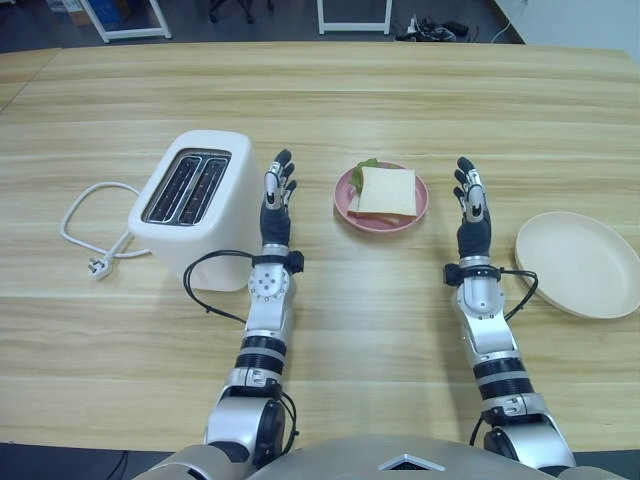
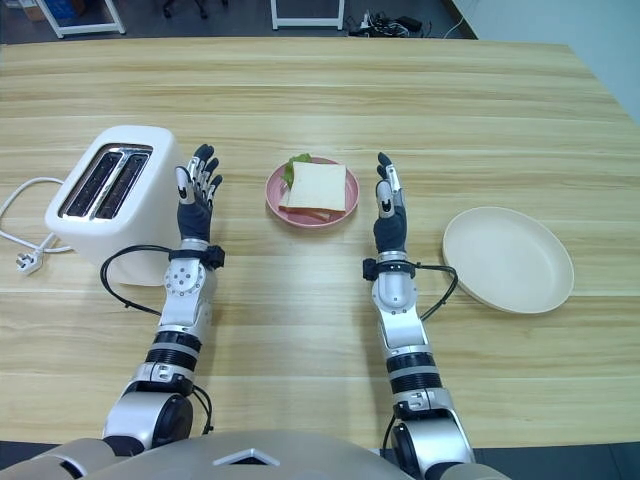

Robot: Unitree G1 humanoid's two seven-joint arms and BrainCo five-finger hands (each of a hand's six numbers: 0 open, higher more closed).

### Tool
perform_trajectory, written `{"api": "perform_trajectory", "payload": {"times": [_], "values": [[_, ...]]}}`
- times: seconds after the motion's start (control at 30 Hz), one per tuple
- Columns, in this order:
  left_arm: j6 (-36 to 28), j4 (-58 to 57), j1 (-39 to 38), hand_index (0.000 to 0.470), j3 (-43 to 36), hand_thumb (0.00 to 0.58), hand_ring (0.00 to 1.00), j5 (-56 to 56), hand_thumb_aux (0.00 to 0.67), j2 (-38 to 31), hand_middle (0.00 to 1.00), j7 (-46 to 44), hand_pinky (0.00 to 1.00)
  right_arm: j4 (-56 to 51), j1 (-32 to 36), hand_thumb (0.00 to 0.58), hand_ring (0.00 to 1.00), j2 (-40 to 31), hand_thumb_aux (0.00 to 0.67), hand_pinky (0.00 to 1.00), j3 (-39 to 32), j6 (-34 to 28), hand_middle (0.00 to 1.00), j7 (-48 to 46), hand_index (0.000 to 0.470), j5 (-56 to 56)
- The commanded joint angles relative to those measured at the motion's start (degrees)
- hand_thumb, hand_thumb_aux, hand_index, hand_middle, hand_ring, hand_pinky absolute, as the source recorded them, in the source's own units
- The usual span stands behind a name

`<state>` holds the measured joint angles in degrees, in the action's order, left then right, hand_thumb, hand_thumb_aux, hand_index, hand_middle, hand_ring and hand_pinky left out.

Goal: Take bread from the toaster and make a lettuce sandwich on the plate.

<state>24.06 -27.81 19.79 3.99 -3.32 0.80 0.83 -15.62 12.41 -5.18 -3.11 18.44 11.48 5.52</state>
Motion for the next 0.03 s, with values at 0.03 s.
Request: {"api": "perform_trajectory", "payload": {"times": [0.03], "values": [[-1.33, 2.46, -1.55, 0.0, -0.55, 0.0, 0.0, 0.26, 0.0, 0.11, 0.0, -0.57, 0.0, 0.45, -0.08, 0.0, 0.0, 0.33, 0.0, 0.0, 1.01, -0.45, 0.0, -0.9, 0.0, 0.04]]}}
